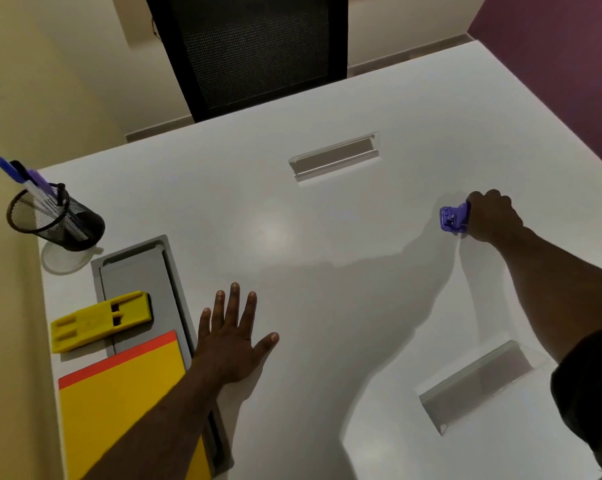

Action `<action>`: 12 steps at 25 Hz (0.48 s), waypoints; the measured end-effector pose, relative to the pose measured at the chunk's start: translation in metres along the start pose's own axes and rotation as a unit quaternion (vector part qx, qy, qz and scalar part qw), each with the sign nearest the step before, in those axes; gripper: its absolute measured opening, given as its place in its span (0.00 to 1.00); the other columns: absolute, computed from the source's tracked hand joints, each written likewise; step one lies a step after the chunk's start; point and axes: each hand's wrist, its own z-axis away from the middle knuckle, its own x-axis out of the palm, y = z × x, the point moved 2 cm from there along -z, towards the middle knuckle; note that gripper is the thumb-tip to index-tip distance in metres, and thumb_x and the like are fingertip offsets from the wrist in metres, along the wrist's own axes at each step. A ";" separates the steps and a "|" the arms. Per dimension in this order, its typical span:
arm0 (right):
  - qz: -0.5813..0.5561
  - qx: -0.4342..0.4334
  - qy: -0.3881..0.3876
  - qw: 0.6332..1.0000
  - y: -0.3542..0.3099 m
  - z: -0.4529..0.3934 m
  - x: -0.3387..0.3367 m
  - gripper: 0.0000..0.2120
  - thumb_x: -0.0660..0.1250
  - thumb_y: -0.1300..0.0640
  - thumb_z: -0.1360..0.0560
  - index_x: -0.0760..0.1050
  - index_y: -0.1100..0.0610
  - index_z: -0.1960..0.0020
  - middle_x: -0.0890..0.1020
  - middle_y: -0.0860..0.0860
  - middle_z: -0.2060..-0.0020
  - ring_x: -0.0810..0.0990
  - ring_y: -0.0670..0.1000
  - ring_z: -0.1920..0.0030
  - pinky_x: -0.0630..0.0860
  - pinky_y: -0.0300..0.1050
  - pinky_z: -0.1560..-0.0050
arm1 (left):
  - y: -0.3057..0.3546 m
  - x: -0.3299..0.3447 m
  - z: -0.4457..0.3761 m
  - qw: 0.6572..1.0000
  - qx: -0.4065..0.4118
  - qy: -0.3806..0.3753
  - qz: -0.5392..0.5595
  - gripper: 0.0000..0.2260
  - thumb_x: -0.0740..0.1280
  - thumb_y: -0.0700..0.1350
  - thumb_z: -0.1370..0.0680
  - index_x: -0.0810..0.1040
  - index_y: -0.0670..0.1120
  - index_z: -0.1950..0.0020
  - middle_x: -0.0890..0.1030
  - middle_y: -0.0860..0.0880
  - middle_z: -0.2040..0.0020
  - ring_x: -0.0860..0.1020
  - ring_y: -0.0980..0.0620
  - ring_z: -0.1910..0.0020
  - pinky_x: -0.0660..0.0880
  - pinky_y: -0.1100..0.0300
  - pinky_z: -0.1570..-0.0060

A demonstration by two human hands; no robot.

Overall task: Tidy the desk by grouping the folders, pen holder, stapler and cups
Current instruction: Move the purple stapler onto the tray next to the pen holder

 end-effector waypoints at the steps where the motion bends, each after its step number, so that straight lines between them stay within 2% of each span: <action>1: -0.017 -0.011 -0.008 1.000 -0.002 0.004 -0.001 0.19 0.72 0.62 0.31 0.70 0.66 0.44 0.73 0.68 0.48 0.74 0.69 0.47 0.74 0.60 0.52 | 0.000 0.000 0.000 1.000 -0.001 0.001 0.002 0.44 0.27 0.78 0.42 0.21 0.58 0.32 0.17 0.51 0.33 0.22 0.47 0.29 0.29 0.47 0.29; 4: -0.003 -0.069 -0.005 0.998 -0.018 0.018 -0.002 0.15 0.72 0.61 0.31 0.70 0.62 0.48 0.76 0.64 0.53 0.77 0.67 0.55 0.74 0.55 0.57 | -0.003 -0.001 -0.001 1.000 0.003 -0.001 -0.010 0.45 0.30 0.78 0.41 0.23 0.58 0.30 0.20 0.51 0.29 0.24 0.47 0.28 0.32 0.46 0.27; 6: 0.005 -0.125 0.015 0.992 -0.041 0.028 -0.003 0.11 0.70 0.60 0.30 0.70 0.60 0.52 0.75 0.61 0.57 0.77 0.64 0.59 0.72 0.51 0.61 | -0.005 -0.007 0.004 1.000 0.008 -0.005 -0.023 0.44 0.39 0.77 0.33 0.28 0.56 0.25 0.26 0.50 0.24 0.30 0.46 0.24 0.39 0.47 0.24; 7: -0.010 -0.149 0.022 0.989 -0.055 0.033 -0.004 0.10 0.70 0.59 0.29 0.70 0.60 0.54 0.76 0.60 0.59 0.76 0.62 0.62 0.72 0.50 0.62 | -0.006 -0.014 0.009 1.000 0.012 0.007 -0.019 0.41 0.46 0.73 0.27 0.35 0.54 0.22 0.32 0.49 0.22 0.36 0.46 0.21 0.45 0.48 0.23; 9: -0.043 -0.190 0.020 0.981 -0.089 0.043 -0.004 0.10 0.69 0.58 0.28 0.68 0.59 0.56 0.77 0.60 0.62 0.75 0.60 0.66 0.71 0.49 0.64 | -0.013 -0.029 0.023 0.996 0.008 0.092 0.015 0.34 0.56 0.63 0.21 0.53 0.49 0.21 0.52 0.48 0.19 0.55 0.47 0.21 0.59 0.50 0.25; 10: -0.056 -0.204 0.007 0.977 -0.108 0.049 -0.005 0.09 0.69 0.58 0.27 0.68 0.59 0.56 0.78 0.61 0.62 0.75 0.60 0.65 0.71 0.49 0.64 | -0.019 -0.037 0.030 0.988 0.001 0.150 0.027 0.29 0.58 0.60 0.21 0.63 0.47 0.24 0.65 0.47 0.23 0.66 0.47 0.25 0.66 0.51 0.29; 11: -0.069 -0.218 -0.009 0.974 -0.130 0.058 -0.005 0.09 0.68 0.57 0.27 0.68 0.59 0.55 0.79 0.61 0.61 0.75 0.61 0.64 0.72 0.49 0.64 | -0.026 -0.044 0.041 0.980 -0.011 0.197 0.022 0.24 0.58 0.58 0.21 0.72 0.47 0.30 0.75 0.47 0.31 0.75 0.47 0.33 0.72 0.52 0.36; 12: -0.083 -0.232 -0.025 0.969 -0.153 0.068 -0.006 0.09 0.68 0.56 0.26 0.69 0.59 0.55 0.79 0.62 0.60 0.76 0.61 0.63 0.72 0.50 0.63 | -0.034 -0.049 0.051 0.973 -0.031 0.230 0.005 0.20 0.58 0.57 0.21 0.78 0.47 0.38 0.82 0.47 0.41 0.80 0.47 0.43 0.76 0.53 0.44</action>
